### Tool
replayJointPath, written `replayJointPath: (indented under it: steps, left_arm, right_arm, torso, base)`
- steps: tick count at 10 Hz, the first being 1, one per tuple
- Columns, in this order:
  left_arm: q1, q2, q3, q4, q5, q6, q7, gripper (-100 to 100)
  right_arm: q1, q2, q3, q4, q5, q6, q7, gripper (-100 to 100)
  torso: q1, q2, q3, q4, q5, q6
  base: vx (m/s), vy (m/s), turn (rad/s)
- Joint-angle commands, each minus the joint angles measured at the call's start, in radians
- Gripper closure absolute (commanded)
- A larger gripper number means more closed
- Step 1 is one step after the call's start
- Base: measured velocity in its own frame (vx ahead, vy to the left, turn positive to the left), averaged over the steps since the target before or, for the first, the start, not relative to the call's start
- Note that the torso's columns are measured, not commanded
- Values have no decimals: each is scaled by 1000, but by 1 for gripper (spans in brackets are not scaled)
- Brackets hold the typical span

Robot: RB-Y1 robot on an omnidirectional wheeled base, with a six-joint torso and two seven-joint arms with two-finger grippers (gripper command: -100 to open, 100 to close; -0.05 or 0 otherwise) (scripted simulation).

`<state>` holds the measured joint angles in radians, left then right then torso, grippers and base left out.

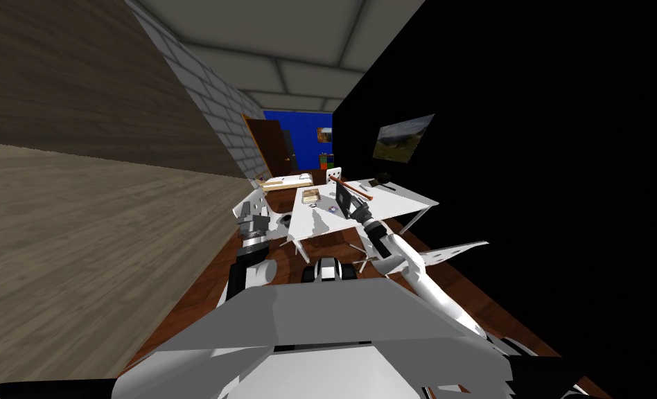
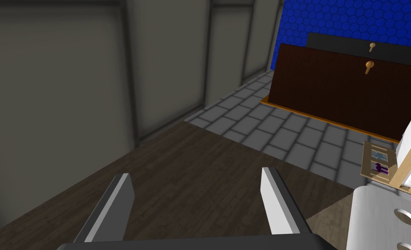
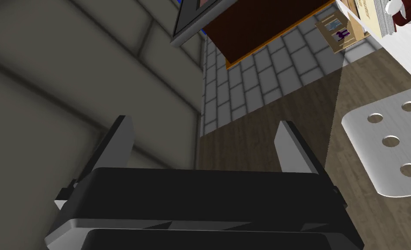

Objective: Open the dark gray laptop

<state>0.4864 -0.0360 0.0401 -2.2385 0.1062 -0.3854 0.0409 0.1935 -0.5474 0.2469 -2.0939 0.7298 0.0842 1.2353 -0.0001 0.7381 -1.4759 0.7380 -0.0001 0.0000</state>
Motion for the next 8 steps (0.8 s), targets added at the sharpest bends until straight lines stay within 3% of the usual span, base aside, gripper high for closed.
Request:
replayJointPath:
  steps: [1, 8]
  left_arm:
    - [0, 0, 0, 0, 0, 0, 0, 0]
    - [0, 0, 0, 0, 0, 0, 0, 0]
  right_arm:
    - [-15, -28, 17, 14, 34, 24, 73, -100]
    - [-68, -123, 75, 66, 146, 106, 264, -100]
  torso:
    - [0, 0, 0, 0, 0, 0]
    - [0, 0, 0, 0, 0, 0]
  base:
    - [21, 15, -4]
    - [21, 20, -6]
